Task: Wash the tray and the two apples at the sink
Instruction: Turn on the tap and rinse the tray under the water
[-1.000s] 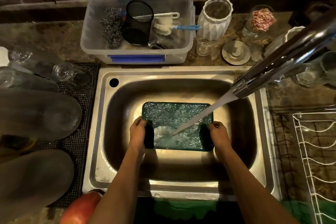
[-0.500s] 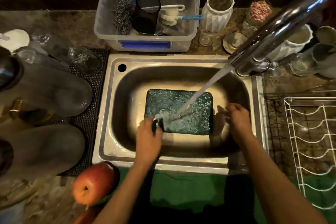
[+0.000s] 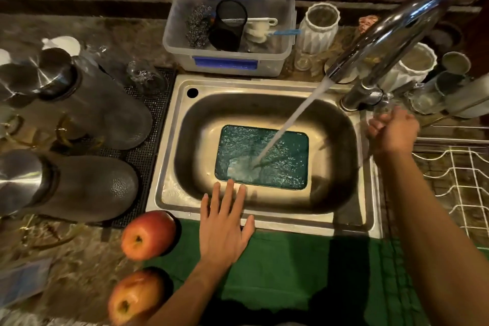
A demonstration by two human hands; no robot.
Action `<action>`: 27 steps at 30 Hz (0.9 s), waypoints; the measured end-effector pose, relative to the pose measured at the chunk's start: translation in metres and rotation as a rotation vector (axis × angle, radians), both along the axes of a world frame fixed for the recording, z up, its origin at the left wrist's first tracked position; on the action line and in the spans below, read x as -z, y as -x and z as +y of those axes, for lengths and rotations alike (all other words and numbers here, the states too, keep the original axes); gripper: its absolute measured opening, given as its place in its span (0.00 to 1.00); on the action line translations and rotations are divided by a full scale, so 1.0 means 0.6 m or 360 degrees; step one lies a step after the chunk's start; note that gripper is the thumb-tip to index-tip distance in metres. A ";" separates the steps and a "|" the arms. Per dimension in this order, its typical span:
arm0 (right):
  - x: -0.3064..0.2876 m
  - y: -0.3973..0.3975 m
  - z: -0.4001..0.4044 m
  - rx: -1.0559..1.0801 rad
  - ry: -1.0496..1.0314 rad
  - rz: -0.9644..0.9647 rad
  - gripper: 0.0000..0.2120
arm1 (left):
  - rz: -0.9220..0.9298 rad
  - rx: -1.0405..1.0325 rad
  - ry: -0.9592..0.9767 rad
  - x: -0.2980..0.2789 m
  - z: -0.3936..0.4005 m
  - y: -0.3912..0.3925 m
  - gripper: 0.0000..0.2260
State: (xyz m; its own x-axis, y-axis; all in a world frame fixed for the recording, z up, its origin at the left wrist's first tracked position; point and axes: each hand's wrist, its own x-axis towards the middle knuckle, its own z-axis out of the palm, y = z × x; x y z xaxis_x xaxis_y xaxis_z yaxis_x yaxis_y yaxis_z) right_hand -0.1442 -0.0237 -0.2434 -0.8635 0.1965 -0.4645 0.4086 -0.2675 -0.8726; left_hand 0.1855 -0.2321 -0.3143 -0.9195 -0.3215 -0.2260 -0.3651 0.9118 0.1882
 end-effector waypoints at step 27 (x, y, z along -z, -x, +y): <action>-0.029 0.062 -0.003 -0.0056 0.0245 -0.0231 0.27 | 0.0059 -0.0048 0.0038 0.011 0.001 0.002 0.33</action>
State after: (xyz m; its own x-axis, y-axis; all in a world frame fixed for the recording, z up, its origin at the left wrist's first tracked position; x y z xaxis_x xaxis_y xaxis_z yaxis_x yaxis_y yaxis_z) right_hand -0.1816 -0.0253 -0.2259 -0.7903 0.0845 -0.6068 0.5386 -0.3763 -0.7539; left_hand 0.1843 -0.2313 -0.3211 -0.9168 -0.3543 -0.1840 -0.3859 0.9048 0.1803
